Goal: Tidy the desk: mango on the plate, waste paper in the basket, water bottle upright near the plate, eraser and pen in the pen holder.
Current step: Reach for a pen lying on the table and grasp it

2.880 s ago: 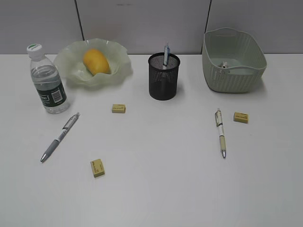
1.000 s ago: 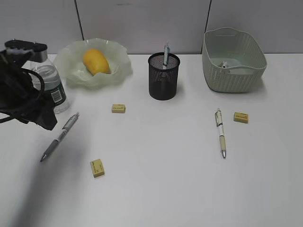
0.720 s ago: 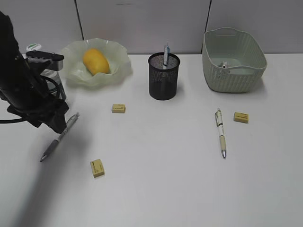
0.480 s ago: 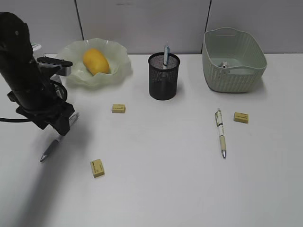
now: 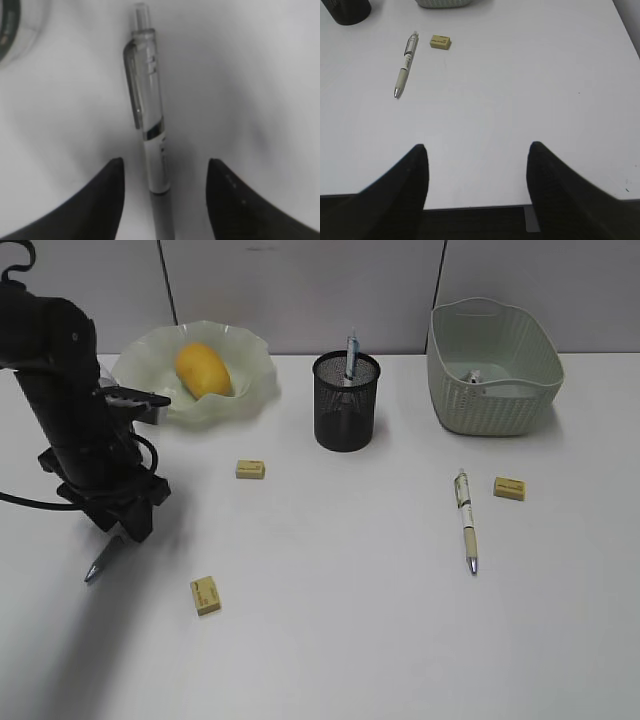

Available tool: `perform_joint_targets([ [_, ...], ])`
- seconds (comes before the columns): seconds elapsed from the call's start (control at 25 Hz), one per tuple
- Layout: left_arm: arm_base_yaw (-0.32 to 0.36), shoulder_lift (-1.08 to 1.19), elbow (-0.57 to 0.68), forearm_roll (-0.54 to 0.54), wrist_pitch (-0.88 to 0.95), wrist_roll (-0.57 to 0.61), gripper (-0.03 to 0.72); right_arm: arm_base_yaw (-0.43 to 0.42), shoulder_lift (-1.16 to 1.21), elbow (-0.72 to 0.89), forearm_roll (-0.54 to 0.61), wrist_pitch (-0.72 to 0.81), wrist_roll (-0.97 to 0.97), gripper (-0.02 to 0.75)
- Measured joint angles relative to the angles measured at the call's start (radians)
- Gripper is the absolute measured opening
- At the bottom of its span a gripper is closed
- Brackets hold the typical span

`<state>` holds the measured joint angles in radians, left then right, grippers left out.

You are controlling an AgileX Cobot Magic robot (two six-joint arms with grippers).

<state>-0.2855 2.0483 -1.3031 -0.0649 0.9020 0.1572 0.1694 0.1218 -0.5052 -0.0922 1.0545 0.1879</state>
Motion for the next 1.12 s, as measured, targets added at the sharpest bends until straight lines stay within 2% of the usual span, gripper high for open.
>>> perform_joint_targets([
  [0.16,0.000,0.021,-0.002,0.000,-0.013,0.000,0.372,0.000,0.000,0.000,0.000,0.000,0.000,0.494],
  [0.32,0.001,0.029,-0.006,0.008,-0.017,0.000,0.293,0.000,0.000,0.000,0.000,0.000,0.000,0.494],
  [0.52,0.001,0.040,-0.017,0.023,-0.018,0.000,0.229,0.000,0.000,0.000,0.000,0.000,0.000,0.494],
  [0.72,0.004,0.040,-0.017,0.033,-0.015,0.000,0.102,0.000,0.000,0.000,0.000,0.000,0.000,0.494],
  [0.96,0.004,0.034,-0.018,0.029,-0.014,0.000,0.102,0.000,0.000,0.000,0.000,0.000,0.000,0.494],
  [1.12,-0.005,0.016,-0.057,-0.042,0.026,0.000,0.102,0.000,0.000,0.000,0.000,0.000,0.000,0.494],
])
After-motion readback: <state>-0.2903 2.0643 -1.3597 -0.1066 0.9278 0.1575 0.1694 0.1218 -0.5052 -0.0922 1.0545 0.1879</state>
